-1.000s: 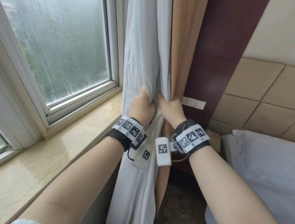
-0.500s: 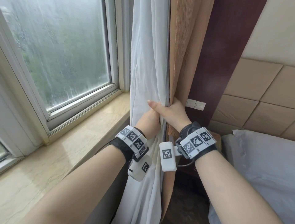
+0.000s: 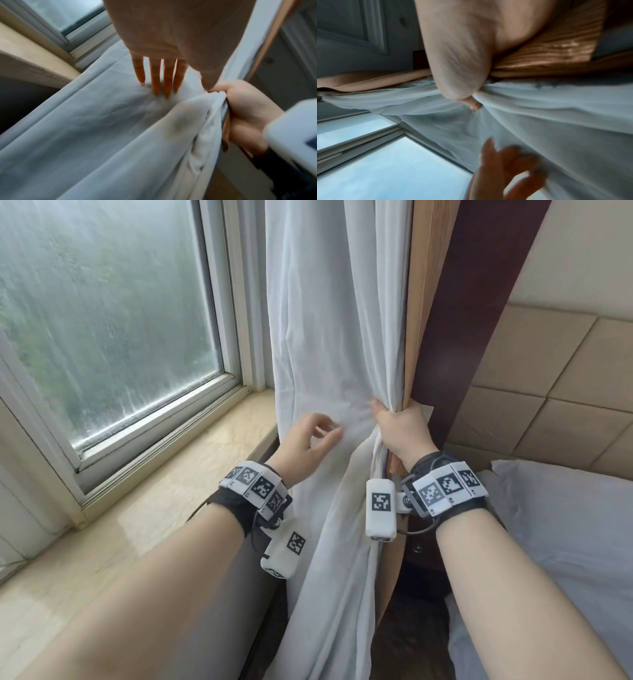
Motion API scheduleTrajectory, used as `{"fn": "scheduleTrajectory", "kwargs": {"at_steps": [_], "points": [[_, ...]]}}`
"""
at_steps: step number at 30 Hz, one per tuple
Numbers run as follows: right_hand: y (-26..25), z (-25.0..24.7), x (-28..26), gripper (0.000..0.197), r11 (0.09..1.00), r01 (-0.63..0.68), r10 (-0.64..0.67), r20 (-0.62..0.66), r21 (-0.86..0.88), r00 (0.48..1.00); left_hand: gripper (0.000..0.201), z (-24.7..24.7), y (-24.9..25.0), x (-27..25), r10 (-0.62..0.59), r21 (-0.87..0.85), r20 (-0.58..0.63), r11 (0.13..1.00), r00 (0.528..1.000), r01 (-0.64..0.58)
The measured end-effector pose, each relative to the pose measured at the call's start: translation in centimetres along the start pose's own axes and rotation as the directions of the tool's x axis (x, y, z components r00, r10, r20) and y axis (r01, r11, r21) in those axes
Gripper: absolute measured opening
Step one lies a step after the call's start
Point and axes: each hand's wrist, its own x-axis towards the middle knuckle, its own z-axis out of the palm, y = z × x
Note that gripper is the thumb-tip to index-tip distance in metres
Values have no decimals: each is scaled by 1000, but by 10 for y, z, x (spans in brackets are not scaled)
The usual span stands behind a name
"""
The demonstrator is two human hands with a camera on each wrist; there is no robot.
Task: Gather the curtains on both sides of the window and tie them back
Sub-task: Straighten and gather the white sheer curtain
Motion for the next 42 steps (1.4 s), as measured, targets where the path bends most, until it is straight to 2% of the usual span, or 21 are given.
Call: {"fn": "scheduleTrajectory", "kwargs": {"at_steps": [4, 7, 9, 11, 12, 14, 15, 19, 22, 27, 30, 32, 34, 36, 42], "points": [[4, -11, 5, 9, 998, -30, 31, -14, 57, 999, 43, -9, -14, 24, -114, -66, -231, 993, 966, 101], [5, -15, 7, 12, 987, -54, 58, -18, 154, 998, 65, -18, -22, 43, -207, -156, -328, 974, 922, 164], [5, -17, 9, 11, 970, -66, 72, -16, 236, 997, 85, -22, -26, 53, -249, -205, -311, 960, 917, 191], [5, -19, 11, 12, 946, -82, 91, -13, 315, 996, 99, -25, -24, 61, -288, -337, -195, 917, 938, 211], [5, -19, 12, 11, 932, -89, 99, -12, 350, 995, 101, -25, -23, 64, -296, -443, -117, 870, 948, 216], [4, -19, 14, 7, 910, -102, 114, -6, 402, 993, 83, -23, -19, 69, -268, -561, -28, 802, 963, 206], [3, -19, 15, 6, 905, -108, 121, -5, 412, 993, 70, -22, -17, 71, -272, -552, -38, 808, 962, 207], [5, -18, 17, 7, 899, -113, 129, -9, 423, 992, 40, -15, -21, 78, -313, -466, -197, 864, 929, 192], [5, -20, 17, 6, 904, -117, 129, -2, 412, 992, 11, -16, -24, 79, -311, -461, -262, 872, 914, 165], [5, -21, 15, 12, 925, -71, 90, -33, 374, 995, 15, -18, -24, 75, -234, -327, -362, 938, 902, 112], [7, -22, 17, 12, 954, -40, 65, -73, 297, 995, 15, -17, -21, 68, -216, -284, -424, 954, 879, 98], [10, -21, 19, 8, 977, -12, 35, -106, 212, 994, 15, -17, -21, 62, -224, -302, -461, 950, 859, 85], [12, -19, 21, 22, 991, 28, -12, -119, 128, 993, 14, -19, -23, 58, -240, -320, -494, 944, 836, 82], [12, -17, 20, 26, 996, 47, -38, -116, 72, 993, 20, -24, -22, 54, -246, -334, -534, 940, 809, 65], [9, -12, 16, 27, 998, 64, -61, -107, 23, 992, 30, -34, -4, 35, -146, -253, -648, 967, 747, -31]]}}
